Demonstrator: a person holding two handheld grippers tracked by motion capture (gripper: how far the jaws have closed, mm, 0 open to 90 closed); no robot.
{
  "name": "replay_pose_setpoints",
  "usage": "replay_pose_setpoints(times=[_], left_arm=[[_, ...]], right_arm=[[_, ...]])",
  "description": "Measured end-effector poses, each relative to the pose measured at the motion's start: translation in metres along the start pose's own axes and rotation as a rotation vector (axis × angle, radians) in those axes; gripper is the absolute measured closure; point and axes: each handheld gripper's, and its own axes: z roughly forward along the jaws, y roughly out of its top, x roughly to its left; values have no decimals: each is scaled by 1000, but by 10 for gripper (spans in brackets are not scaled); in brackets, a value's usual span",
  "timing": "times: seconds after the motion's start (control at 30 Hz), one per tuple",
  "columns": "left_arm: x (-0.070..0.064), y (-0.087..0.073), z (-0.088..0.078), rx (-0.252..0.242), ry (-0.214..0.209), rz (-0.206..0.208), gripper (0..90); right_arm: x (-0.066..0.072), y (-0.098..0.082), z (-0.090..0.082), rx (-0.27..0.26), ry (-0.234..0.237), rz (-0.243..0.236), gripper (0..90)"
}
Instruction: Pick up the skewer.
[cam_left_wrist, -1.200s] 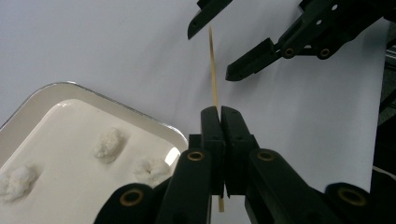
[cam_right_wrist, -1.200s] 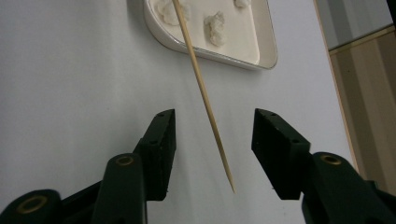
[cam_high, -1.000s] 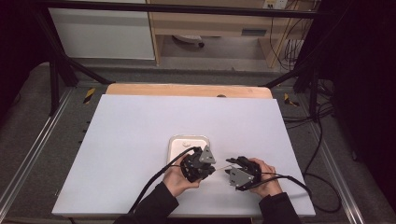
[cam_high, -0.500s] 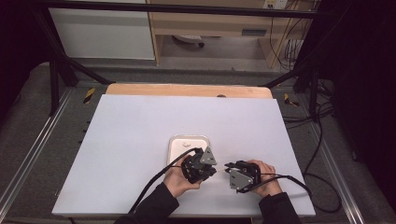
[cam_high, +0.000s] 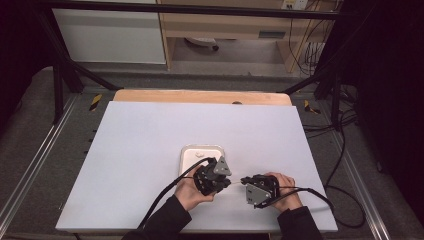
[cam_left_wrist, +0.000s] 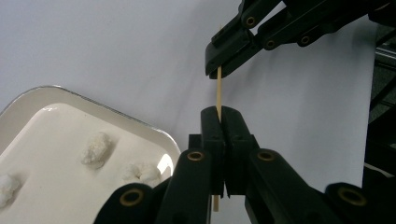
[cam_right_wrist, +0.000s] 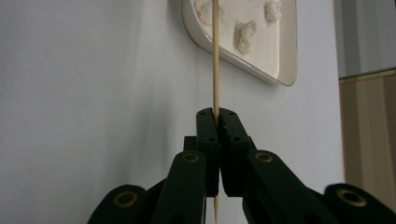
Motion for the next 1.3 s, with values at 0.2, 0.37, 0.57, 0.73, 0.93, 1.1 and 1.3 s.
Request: replay_pose_setpoints(times=[0.2,0.37,0.57,0.73,0.93,1.1,1.3], left_arm=[[2,0,1,12,2,-2,872],[7,2,0,66,24,-21,716],[10,6,7,165,1,-7,692],[7,11,15,225,-21,19,780],[4,13,20,255,-28,49,873],[0,13,22,266,-13,72,885],[-2,12,19,239,-2,79,887]], right_arm=[[0,2,0,12,12,-11,894],[0,3,1,33,15,-21,894],[0,4,2,45,20,-32,893],[0,4,2,52,21,-41,894],[0,5,1,52,18,-57,893],[0,6,1,58,20,-66,893],[0,6,-1,52,11,-55,889]])
